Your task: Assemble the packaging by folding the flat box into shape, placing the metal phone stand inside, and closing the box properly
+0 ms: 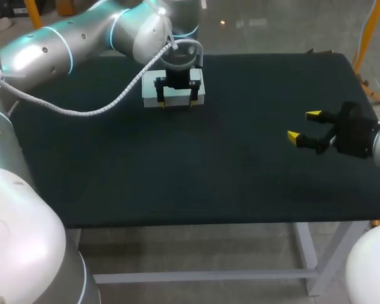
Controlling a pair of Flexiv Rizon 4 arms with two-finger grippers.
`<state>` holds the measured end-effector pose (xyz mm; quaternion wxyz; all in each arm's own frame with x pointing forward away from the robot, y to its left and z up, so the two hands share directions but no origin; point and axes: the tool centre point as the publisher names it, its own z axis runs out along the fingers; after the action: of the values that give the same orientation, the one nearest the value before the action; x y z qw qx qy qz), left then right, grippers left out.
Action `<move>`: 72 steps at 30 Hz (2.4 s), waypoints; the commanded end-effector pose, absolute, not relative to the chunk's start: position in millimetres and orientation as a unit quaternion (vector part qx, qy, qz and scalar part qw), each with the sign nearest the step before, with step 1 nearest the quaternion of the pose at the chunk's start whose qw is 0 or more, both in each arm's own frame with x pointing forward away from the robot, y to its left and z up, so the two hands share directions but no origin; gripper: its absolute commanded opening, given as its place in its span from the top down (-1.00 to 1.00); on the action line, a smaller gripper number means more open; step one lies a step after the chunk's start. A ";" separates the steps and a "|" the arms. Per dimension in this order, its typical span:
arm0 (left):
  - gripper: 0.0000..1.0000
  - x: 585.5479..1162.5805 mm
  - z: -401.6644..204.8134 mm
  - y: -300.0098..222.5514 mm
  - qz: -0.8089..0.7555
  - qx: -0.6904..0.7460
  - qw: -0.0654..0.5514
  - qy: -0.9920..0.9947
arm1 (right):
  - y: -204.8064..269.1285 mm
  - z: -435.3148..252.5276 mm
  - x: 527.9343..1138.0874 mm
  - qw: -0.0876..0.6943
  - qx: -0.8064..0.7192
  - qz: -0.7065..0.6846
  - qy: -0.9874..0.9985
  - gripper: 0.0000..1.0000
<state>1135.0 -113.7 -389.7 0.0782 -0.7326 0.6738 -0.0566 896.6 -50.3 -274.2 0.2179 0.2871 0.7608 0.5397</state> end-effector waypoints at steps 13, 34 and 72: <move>-1.00 1195.1 -392.2 -100.9 -0.053 -0.727 0.041 0.684 | -50.8 -275.2 896.3 0.219 0.286 0.542 0.759 -1.00; -1.00 1057.4 -335.7 -79.8 -0.233 -0.598 0.077 0.763 | -50.8 -275.2 896.3 0.219 0.286 0.542 0.759 -1.00; -1.00 945.7 -319.5 -17.0 -0.489 -0.386 0.073 0.779 | -50.8 -275.2 896.3 0.219 0.286 0.542 0.759 -1.00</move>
<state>955.4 -22.6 -319.7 0.0147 -0.3966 0.8369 -0.3769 896.8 -50.6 -274.4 0.2177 0.2870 0.7605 0.5403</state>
